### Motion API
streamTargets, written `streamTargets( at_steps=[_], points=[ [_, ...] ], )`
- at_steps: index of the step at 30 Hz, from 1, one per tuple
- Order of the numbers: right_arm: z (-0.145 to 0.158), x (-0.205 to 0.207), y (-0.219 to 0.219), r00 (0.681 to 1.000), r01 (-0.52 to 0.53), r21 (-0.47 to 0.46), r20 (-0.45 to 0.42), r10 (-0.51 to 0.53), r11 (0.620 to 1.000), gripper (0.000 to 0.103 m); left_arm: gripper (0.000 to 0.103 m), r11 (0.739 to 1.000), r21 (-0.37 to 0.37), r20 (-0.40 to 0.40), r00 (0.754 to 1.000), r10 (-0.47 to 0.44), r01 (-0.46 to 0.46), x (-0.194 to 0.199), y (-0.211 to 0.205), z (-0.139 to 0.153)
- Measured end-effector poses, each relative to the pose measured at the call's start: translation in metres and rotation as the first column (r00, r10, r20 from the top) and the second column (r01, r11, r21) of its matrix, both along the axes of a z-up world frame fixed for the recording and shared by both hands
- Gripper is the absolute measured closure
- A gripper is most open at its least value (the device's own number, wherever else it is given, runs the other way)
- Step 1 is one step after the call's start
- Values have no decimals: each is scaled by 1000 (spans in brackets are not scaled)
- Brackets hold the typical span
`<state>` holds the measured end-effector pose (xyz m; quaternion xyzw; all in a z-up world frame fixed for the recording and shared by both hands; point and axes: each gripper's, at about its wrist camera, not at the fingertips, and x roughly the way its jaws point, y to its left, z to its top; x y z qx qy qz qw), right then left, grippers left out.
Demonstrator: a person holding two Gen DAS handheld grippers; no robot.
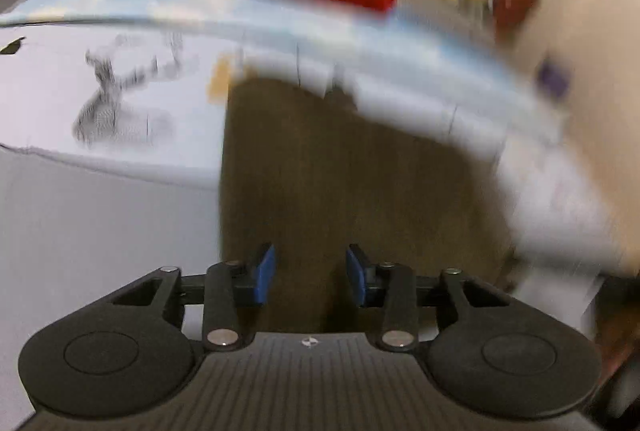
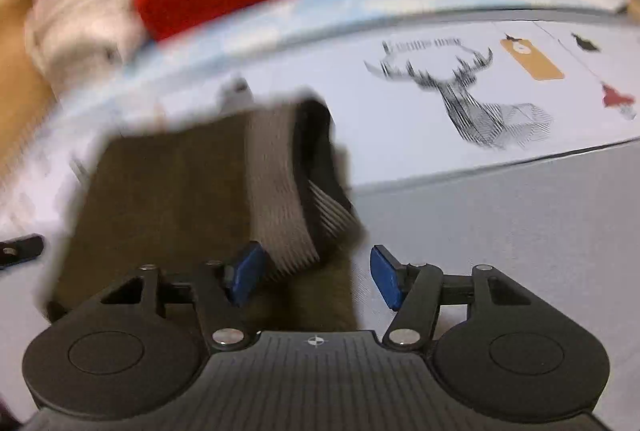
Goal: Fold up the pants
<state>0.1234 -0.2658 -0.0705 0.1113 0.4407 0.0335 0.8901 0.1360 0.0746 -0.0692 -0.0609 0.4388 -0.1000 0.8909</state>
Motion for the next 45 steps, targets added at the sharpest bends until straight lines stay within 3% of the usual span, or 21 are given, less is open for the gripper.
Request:
streamTargets(
  at_steps=[2, 5, 8, 10, 11, 14, 19, 21, 24, 27, 31, 36, 45],
  points=[
    [-5, -2, 0, 999, 34, -39, -40, -36, 999, 39, 61, 996, 91, 73, 997, -24, 18, -15, -15, -4],
    [5, -9, -12, 991, 129, -30, -38, -130, 991, 40, 58, 998, 25, 85, 995, 56, -58, -26, -9, 12],
    [34, -23, -12, 989, 140, -48, 57, -137, 989, 40, 44, 995, -17, 128, 986, 103, -101, -48, -10, 30],
    [54, -35, -8, 987, 114, -68, 125, -105, 991, 37, 23, 996, -3, 173, 981, 90, -91, -69, -15, 41],
    [66, -45, -4, 983, 96, -82, 164, -81, 992, 33, 20, 996, -3, 195, 977, 85, -86, -82, -17, 46],
    [97, -73, 7, 964, 47, -121, 264, -14, 991, 21, 19, 998, -19, 243, 968, 62, -59, -123, -22, 56],
    [144, -140, 23, 900, -11, -198, 424, 96, 980, 12, 17, 999, 6, 312, 949, 44, -49, -165, -31, 71],
    [151, -166, 28, 886, -7, -215, 452, 105, 977, 10, 17, 995, 30, 336, 939, 75, -90, -174, -34, 82],
    [157, -189, 32, 881, 17, -172, 468, 66, 985, 10, 13, 990, 4, 341, 931, 129, -139, -183, -33, 90],
    [154, -205, 41, 868, 37, -205, 492, 71, 978, 9, 1, 987, -16, 319, 934, 158, -162, -183, -36, 92],
    [139, -217, 44, 866, 41, -223, 494, 76, 974, 9, 1, 982, -18, 302, 936, 183, -186, -181, -39, 89],
    [119, -208, 40, 895, 77, -139, 446, -7, 987, 9, 1, 978, 9, 280, 940, 197, -208, -177, -41, 85],
    [86, -190, 57, 916, 3, -133, 398, 51, 991, 9, 1, 971, 67, 266, 942, 205, -230, -170, -45, 74]
  ],
)
